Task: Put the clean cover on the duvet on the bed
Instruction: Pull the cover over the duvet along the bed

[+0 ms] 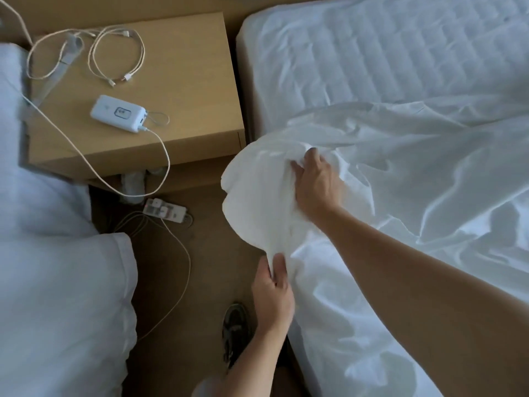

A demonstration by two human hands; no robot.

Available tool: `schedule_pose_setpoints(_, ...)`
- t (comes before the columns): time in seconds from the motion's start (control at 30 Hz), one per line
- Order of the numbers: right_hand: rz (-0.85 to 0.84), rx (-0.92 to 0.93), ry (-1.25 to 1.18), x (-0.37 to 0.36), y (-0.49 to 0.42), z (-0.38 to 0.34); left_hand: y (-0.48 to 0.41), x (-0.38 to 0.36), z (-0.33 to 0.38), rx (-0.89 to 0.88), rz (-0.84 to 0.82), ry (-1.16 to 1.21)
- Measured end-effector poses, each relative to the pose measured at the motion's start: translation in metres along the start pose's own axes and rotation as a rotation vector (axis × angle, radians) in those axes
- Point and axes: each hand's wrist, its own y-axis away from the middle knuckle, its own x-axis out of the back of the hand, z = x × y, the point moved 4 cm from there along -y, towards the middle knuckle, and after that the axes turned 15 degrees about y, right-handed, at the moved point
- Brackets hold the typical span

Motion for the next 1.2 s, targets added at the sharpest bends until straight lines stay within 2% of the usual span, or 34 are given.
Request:
schedule_pose_setpoints(0.07, -0.202, 0.056, 0.088, -0.024, 0.011, 0.003, 0.018, 0.002, -0.021, 0.110, -0.064, -0.053)
schedule_pose_setpoints(0.1, -0.243, 0.081, 0.094, -0.029, 0.017, 0.002, 0.021, 0.005, -0.028, 0.151, -0.097, -0.080)
schedule_pose_setpoints(0.2, -0.190, 0.144, 0.209, -0.026, 0.031, -0.006, 0.008, 0.019, -0.029, 0.233, -0.166, -0.188)
schedule_pose_setpoints(0.27, -0.070, 0.205, 0.327, -0.017, 0.049, -0.005, -0.010, 0.030, -0.018, 0.234, -0.075, -0.248)
schedule_pose_setpoints(0.33, -0.013, 0.245, 0.352, -0.013, 0.073, 0.006, -0.032, 0.036, 0.006, 0.132, 0.072, -0.314)
schedule_pose_setpoints(0.37, -0.082, 0.236, 0.321, -0.016, 0.083, 0.016, -0.044, 0.034, 0.018, 0.042, 0.097, -0.381)
schedule_pose_setpoints(0.43, -0.314, 0.162, 0.244, -0.026, 0.099, 0.040, -0.068, 0.023, 0.038, -0.103, 0.033, -0.624)
schedule_pose_setpoints(0.5, -0.439, 0.097, 0.171, -0.027, 0.108, 0.055, -0.089, 0.007, 0.050, -0.155, -0.103, -0.842)
schedule_pose_setpoints(0.53, -0.479, 0.091, 0.143, -0.024, 0.111, 0.058, -0.096, -0.002, 0.052, -0.153, -0.168, -0.870)
schedule_pose_setpoints(0.6, -0.565, 0.128, 0.116, -0.018, 0.122, 0.065, -0.104, -0.018, 0.053, -0.149, -0.253, -0.807)
schedule_pose_setpoints(0.7, -0.615, 0.226, 0.104, -0.004, 0.146, 0.074, -0.104, -0.026, 0.055, -0.191, -0.232, -0.765)
schedule_pose_setpoints(0.83, -0.538, 0.254, 0.169, -0.001, 0.170, 0.076, -0.092, -0.021, 0.059, -0.227, -0.214, -0.702)
schedule_pose_setpoints(1.03, -0.319, 0.218, 0.063, 0.032, 0.182, 0.073, -0.045, -0.005, 0.052, -0.214, -0.370, -0.693)
schedule_pose_setpoints(1.1, -0.431, 0.192, 0.088, 0.038, 0.189, 0.075, -0.033, 0.001, 0.045, -0.162, -0.393, -0.694)
schedule_pose_setpoints(1.2, -0.792, 0.286, 0.313, 0.038, 0.200, 0.076, -0.024, 0.004, 0.036, -0.080, -0.458, -0.701)
